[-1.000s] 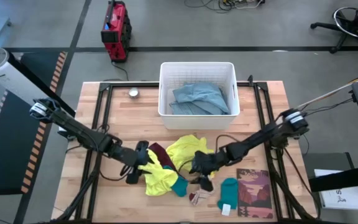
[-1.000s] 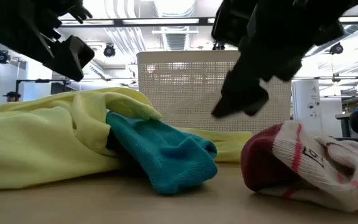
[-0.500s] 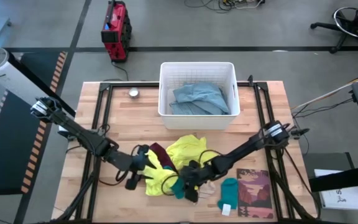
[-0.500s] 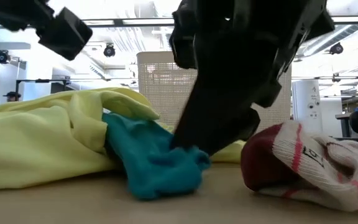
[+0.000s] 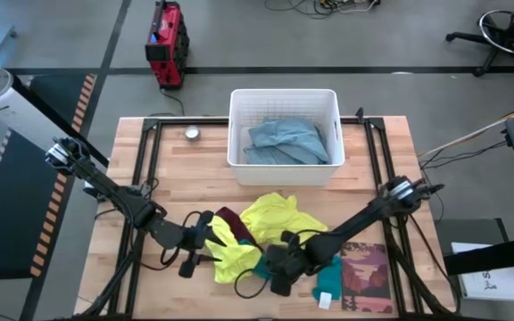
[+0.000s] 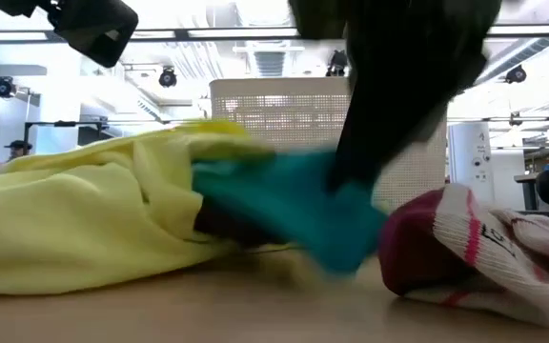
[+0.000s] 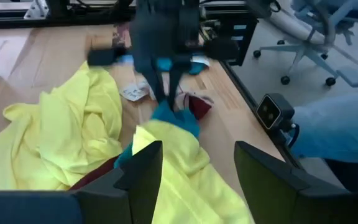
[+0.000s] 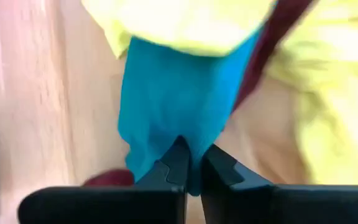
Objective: Sort clothes
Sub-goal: Put the left blue sock into the white bin
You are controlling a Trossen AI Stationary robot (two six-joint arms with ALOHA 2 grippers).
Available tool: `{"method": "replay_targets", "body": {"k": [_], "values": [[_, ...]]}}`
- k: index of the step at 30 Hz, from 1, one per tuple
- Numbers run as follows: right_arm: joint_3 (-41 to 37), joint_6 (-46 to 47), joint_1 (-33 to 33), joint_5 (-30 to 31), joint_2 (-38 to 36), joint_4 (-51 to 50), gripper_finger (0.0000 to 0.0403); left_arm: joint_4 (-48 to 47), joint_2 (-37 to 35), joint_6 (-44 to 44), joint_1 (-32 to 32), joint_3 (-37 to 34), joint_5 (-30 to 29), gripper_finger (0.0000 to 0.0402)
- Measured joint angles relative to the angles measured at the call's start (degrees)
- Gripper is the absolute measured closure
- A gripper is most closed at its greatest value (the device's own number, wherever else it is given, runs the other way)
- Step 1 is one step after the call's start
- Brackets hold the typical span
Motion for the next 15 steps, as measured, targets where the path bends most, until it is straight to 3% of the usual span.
{"method": "replay_targets", "body": {"k": [11, 15], "values": [[5.52, -2.62, 0.87, 5.56, -9.91, -16.18, 0.0402, 1.98, 0.0, 1.48, -0.05, 0.02, -0.92, 0.0216], [6.19, -3.51, 0.33, 12.25, -13.44, -21.36, 0.0402, 2.23, 0.02, 2.36, -0.07, 0.01, -1.28, 0.0212]]}}
